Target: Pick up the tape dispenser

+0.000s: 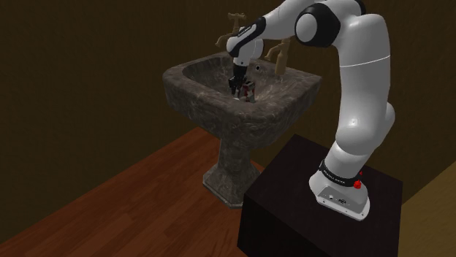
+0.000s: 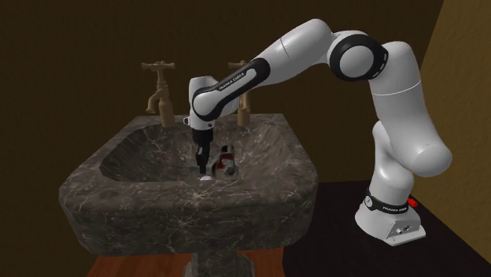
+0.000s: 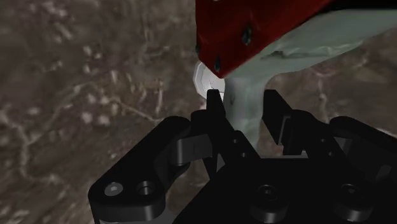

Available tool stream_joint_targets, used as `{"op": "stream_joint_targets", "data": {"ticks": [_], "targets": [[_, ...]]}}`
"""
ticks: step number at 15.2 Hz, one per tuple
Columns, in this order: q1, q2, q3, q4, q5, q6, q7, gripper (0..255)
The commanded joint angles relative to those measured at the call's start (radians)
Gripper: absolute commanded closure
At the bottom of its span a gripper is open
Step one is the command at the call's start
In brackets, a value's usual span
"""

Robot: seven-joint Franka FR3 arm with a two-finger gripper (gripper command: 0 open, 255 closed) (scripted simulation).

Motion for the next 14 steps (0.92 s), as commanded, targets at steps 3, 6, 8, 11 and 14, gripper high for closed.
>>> {"op": "stream_joint_targets", "data": {"ticks": [3, 6, 8, 11, 14], "targets": [[0.002, -0.025, -0.005, 0.015, -0.011, -0.039, 0.012, 255], [0.004, -0.043, -0.009, 0.030, -0.020, -0.071, 0.021, 255], [0.005, -0.054, -0.011, 0.041, -0.025, -0.092, 0.027, 255], [0.005, -0.070, -0.014, 0.060, -0.033, -0.125, 0.036, 255], [0.006, -0.075, -0.015, 0.068, -0.035, -0.138, 0.040, 255]]}}
